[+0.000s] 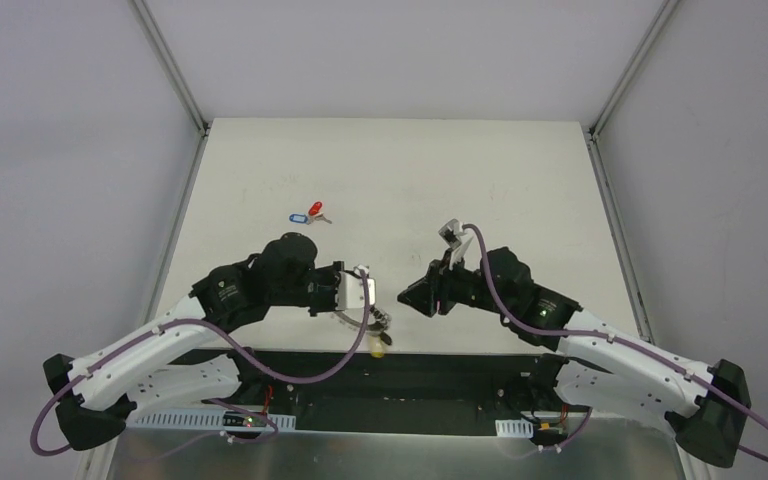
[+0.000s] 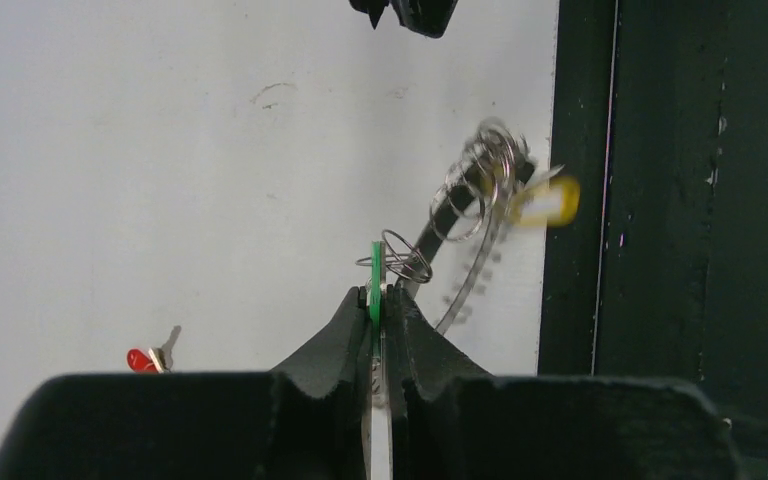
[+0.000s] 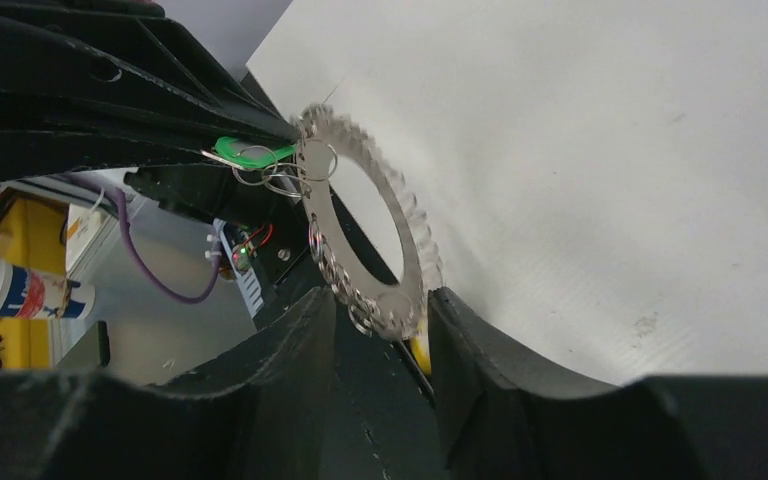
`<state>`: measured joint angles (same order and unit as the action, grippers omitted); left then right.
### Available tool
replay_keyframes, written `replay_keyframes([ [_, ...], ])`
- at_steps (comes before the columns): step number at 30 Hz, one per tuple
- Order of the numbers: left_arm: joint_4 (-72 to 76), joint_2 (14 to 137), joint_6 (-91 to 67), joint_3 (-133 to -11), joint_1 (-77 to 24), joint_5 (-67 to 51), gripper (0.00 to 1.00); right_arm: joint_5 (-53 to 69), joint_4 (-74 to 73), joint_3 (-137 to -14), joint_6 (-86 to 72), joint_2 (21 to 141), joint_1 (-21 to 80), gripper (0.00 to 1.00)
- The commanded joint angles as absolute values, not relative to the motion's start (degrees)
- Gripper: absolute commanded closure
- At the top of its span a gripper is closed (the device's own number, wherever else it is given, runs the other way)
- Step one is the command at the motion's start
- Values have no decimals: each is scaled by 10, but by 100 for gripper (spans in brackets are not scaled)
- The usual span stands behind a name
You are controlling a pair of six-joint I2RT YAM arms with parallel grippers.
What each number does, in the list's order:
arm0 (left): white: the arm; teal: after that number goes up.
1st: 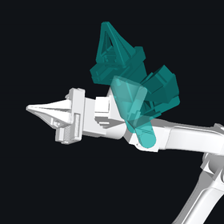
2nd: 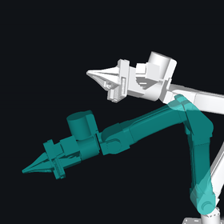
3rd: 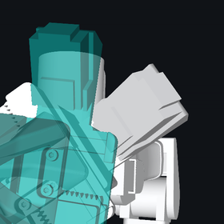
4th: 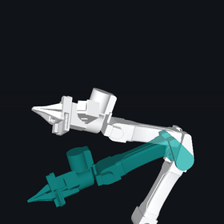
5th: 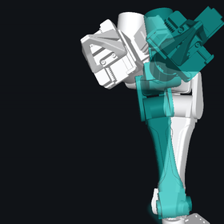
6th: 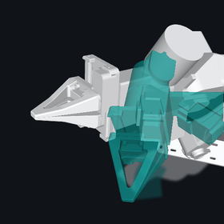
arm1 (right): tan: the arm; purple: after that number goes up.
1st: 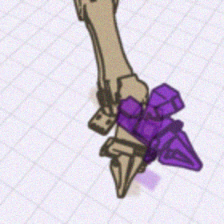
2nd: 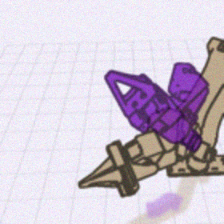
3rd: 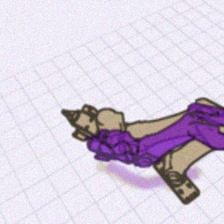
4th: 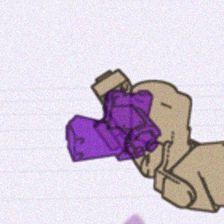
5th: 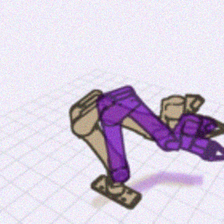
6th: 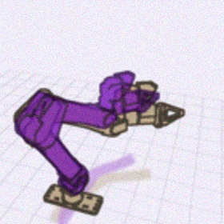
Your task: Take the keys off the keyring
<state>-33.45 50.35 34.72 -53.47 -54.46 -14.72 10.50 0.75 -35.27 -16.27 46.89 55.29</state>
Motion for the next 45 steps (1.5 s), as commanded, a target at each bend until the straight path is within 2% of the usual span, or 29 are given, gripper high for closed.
replay_keyframes([
  [1, -290, 449, 391, -497, -552, -184, 100, 173, 121, -350, -140, 514, 568, 57],
  [10, -261, 423, 407, -461, -553, -215, 100, 146, 189, -334, -94, 537, 609, 60],
  [26, -234, 398, 405, -443, -552, -232, 100, 156, 204, -370, -31, 588, 641, 67],
  [35, -231, 392, 414, -443, -552, -245, 100, 184, 167, -379, 30, 554, 640, 63],
  [45, -231, 389, 417, -447, -552, -259, 100, 223, 160, -405, 64, 584, 649, 63],
])
